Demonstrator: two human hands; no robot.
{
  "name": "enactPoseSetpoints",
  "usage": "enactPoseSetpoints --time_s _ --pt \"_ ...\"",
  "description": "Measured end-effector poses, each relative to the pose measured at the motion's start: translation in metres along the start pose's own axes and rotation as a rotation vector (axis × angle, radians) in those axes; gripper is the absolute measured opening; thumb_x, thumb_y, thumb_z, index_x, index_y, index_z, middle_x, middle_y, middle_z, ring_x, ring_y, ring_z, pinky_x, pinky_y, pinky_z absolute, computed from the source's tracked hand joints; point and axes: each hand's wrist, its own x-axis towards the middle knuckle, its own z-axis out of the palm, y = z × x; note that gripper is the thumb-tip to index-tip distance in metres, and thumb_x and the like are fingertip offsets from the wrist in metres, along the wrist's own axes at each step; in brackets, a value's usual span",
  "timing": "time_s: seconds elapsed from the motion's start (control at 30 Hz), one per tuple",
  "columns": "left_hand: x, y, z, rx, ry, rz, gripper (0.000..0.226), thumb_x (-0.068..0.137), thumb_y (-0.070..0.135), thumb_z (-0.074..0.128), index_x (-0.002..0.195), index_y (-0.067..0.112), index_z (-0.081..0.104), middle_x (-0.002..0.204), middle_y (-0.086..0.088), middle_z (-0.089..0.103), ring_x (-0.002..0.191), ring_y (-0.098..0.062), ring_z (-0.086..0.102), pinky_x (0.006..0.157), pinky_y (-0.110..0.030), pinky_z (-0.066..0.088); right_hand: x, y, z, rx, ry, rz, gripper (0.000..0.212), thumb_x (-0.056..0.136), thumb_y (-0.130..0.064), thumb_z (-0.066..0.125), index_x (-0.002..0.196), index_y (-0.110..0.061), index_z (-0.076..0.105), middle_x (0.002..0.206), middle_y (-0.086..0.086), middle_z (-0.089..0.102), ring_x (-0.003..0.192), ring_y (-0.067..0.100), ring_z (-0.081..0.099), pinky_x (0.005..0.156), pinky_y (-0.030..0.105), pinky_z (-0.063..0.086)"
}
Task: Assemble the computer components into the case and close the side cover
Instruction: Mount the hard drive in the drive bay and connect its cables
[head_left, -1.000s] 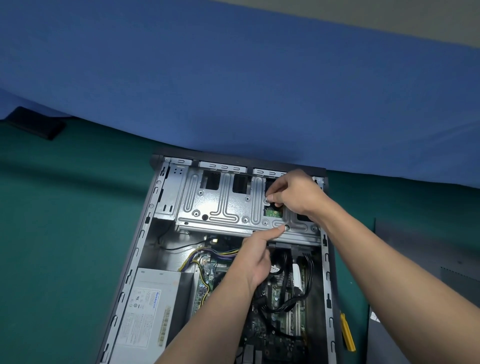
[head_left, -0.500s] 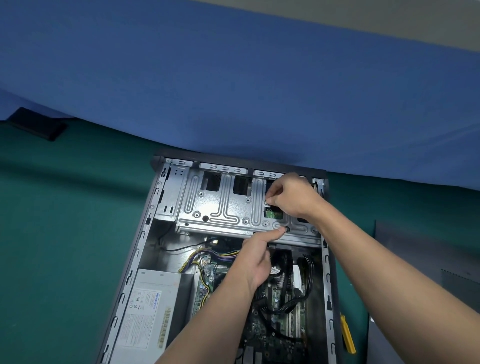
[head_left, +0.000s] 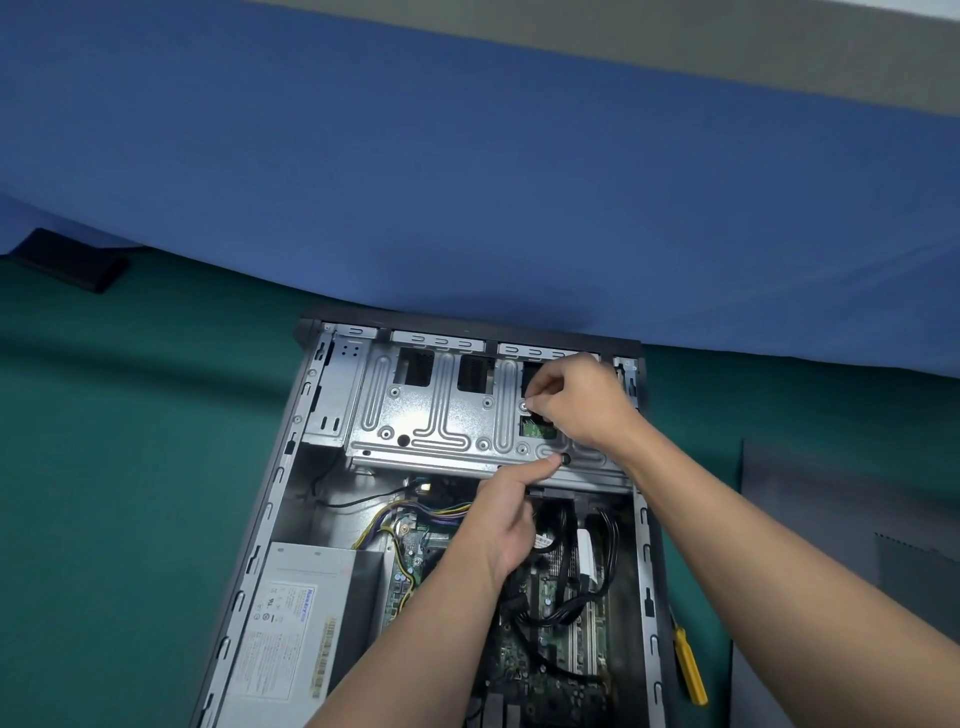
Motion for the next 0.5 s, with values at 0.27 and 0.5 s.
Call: enactPoseSetpoints --time_s 0.27,0.5 --pt "-0.005 0.005 0.001 0.034 -0.013 -0.021 0.052 0.071 0.007 0.077 0.118 -0.002 0.057 0.135 -0.012 0.053 0.146 -0.023 0.02 0.121 -0.038 0.004 -0.015 0.015 -0.016 0.256 0.208 0.069 0.007 0.083 -0.021 0.067 0.08 -0.025 0.072 0.067 -0.008 0.069 0.066 0.011 0.064 0.068 0.022 0.049" --pt "-0.018 0.007 0.003 0.035 0.003 -0.085 0.024 0.073 0.005 0.074 0.093 0.003 0.06 0.119 -0.004 0.054 0.141 -0.027 0.024 0.119 -0.041 0.006 -0.076 0.107 -0.035 0.254 0.416 0.345 0.008 0.085 -0.02 0.065 0.082 -0.021 0.072 0.075 -0.007 0.067 0.08 0.017 0.063 0.069 0.02 0.039"
